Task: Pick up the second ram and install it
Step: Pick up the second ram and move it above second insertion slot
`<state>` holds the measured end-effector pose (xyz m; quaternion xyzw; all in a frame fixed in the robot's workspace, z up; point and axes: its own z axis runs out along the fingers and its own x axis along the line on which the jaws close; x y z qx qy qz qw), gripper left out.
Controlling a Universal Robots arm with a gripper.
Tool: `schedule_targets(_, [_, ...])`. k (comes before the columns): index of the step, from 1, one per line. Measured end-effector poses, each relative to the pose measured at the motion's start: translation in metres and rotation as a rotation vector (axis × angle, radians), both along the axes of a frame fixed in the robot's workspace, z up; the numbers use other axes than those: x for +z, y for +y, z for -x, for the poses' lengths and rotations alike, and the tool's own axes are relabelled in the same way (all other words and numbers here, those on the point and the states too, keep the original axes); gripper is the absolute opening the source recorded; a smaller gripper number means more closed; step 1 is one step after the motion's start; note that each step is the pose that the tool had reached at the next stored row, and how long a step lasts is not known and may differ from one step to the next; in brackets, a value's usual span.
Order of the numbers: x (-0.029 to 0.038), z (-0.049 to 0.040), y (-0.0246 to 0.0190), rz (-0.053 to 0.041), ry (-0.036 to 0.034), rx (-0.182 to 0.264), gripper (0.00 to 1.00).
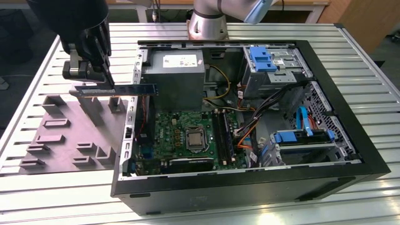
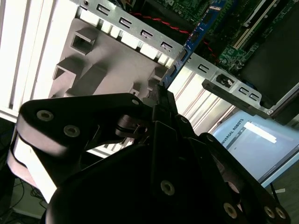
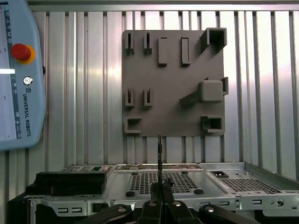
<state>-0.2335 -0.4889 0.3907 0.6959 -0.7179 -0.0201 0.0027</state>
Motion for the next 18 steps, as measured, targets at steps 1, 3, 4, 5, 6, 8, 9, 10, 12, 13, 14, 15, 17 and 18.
schedule_targets(1, [0.0000,-0.0003,0.0000,0.0000,0.0000,0.000,0.12])
schedule_targets(3, [0.0000,-0.0010,0.0000,0.0000,0.0000,0.000,0.12])
schedule_targets(4, [0.0000,-0.0014,0.0000,0.0000,0.0000,0.000,0.12])
schedule_targets(5, [0.0000,-0.0019,0.0000,0.0000,0.0000,0.000,0.12])
schedule_targets(6, [0.0000,-0.0023,0.0000,0.0000,0.0000,0.000,0.12])
schedule_targets(8, [0.0000,-0.0031,0.0000,0.0000,0.0000,0.000,0.12])
schedule_targets(9, [0.0000,-0.0035,0.0000,-0.0001,0.0000,0.000,0.12])
schedule_targets(10, [0.0000,-0.0040,0.0000,0.0000,0.0001,0.000,0.12])
schedule_targets(12, [0.0000,-0.0048,0.0000,0.0000,0.0000,0.000,0.12])
schedule_targets(13, [0.0000,-0.0052,0.0000,0.0000,0.0000,0.000,0.12])
schedule_targets(14, [-0.0001,-0.0057,0.0000,-0.0001,-0.0001,0.000,0.12])
schedule_targets(15, [0.0000,-0.0061,0.0000,0.0000,0.0000,0.000,0.12])
schedule_targets(17, [0.0000,-0.0071,0.0000,0.0000,0.0000,0.000,0.12])
schedule_targets(18, [-0.0001,-0.0074,0.0000,-0.0001,-0.0001,0.000,0.12])
